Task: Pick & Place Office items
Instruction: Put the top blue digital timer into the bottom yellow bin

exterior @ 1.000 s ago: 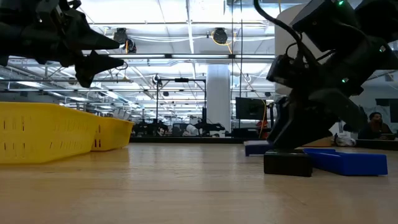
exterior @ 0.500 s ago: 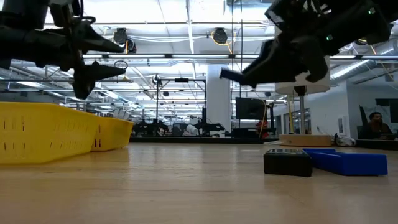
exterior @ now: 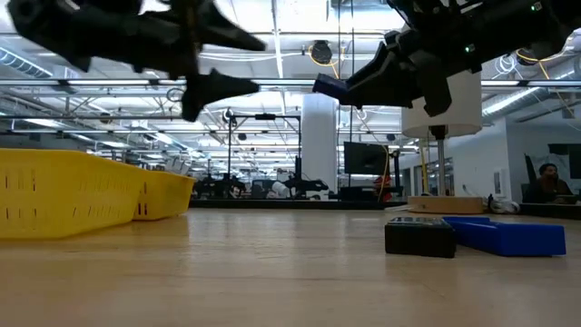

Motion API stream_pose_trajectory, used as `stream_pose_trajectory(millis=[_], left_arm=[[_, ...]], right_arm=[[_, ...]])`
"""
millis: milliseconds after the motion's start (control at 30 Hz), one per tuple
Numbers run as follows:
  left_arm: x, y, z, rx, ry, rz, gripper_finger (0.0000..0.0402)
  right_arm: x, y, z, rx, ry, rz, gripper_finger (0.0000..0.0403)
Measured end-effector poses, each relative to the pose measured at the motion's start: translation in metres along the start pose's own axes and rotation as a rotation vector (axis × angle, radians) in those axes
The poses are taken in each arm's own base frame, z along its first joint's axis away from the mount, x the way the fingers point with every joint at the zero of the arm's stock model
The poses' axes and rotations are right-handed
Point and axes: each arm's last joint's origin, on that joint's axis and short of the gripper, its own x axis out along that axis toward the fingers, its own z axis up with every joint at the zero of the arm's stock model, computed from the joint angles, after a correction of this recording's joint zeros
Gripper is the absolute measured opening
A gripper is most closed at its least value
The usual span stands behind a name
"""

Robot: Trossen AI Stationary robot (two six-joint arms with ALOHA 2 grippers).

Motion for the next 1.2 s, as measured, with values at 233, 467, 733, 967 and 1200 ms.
stream_pose_trajectory(millis=[233,467,733,967,1200], left_arm=[[0.050,-0.014,0.000,0.015,0.006,0.002,0.0312],[0.076,-0.012,-0.006,0.019,0.023,0.027,0.0316],[0.081,-0.004,-0.004,-0.001,0.016,0.057,0.0295],[0.081,-0.003,-0.004,-0.027,0.015,0.056,0.0255],[0.082,-0.003,-0.003,-0.020,0.011,0.054,0.0190]], right_arm=[[-0.002,0.002,0.001,-0.020,-0.007,0.008,0.0154],[-0.002,0.002,0.002,-0.017,-0.010,0.006,0.0159],[-0.002,0.002,0.002,-0.017,-0.014,0.004,0.0159],[-0.002,0.002,0.002,-0.016,-0.015,0.003,0.0155],[-0.002,0.002,0.002,-0.006,-0.015,0.004,0.0160]])
